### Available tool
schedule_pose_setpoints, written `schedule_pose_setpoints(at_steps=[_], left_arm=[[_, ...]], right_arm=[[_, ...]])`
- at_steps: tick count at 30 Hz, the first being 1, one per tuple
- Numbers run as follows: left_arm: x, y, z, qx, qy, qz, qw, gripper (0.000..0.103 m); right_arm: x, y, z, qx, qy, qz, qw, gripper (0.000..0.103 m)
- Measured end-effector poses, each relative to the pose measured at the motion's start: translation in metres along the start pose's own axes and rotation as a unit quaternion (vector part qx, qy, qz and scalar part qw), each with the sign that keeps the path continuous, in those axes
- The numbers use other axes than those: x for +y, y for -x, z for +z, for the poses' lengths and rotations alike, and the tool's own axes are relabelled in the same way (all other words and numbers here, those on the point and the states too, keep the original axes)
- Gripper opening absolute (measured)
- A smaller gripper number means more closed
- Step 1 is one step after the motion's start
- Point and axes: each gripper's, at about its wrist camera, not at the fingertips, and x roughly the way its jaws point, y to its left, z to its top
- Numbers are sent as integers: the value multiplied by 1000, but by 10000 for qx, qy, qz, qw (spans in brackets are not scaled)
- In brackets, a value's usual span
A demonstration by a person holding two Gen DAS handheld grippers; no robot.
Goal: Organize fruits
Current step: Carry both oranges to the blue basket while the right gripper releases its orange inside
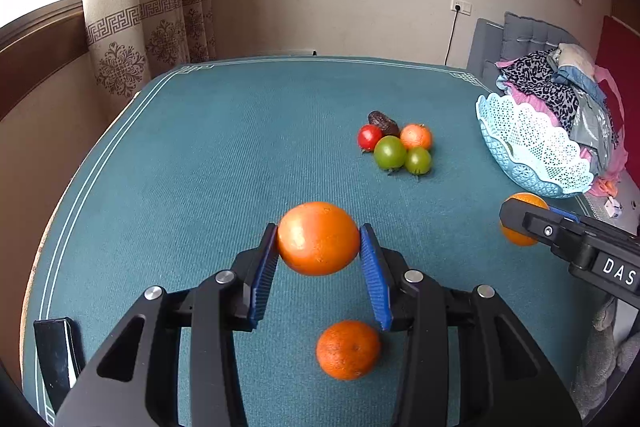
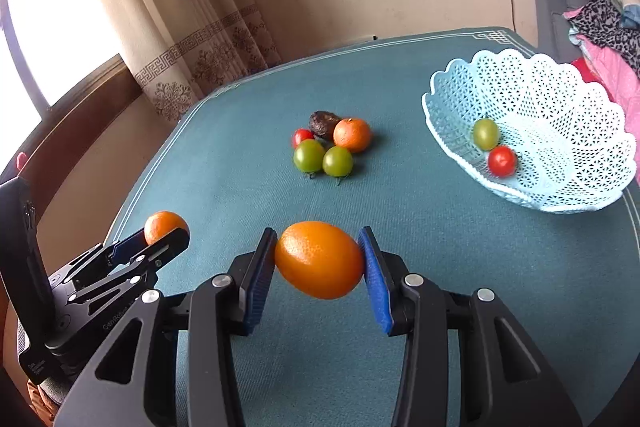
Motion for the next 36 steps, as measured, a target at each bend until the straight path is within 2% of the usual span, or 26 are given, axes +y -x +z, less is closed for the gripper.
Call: schedule_pose_setpoints(at_steps=[5,15,22,27,29,30,36], left_arm=[[-18,6,9,-93,-119,-57,9999,42],[-47,10,22,-114,-311,-141,9994,42],[-70,10,27,-120,-454,-241,9986,42],[-87,9,34,-111,-555,-322,9979,42],[-93,9,37,-121,-614,-340,9975,42],[-96,9,38,-123,-651,-348,9972,42],[-114,4,47,-101,-774,-503,9957,42]], right_arm=[[-17,9,15,-270,-182,-143,9994,42],[-79,32,34,-751,-652,-553,9935,43],[-117,39,43,-931,-841,-900,9880,43],[-132,33,48,-963,-784,-1252,9843,44],[-138,33,49,-1037,-814,-1394,9814,48],[-141,34,49,-1076,-845,-1399,9807,52],[-146,42,45,-1220,-901,-1418,9782,52]])
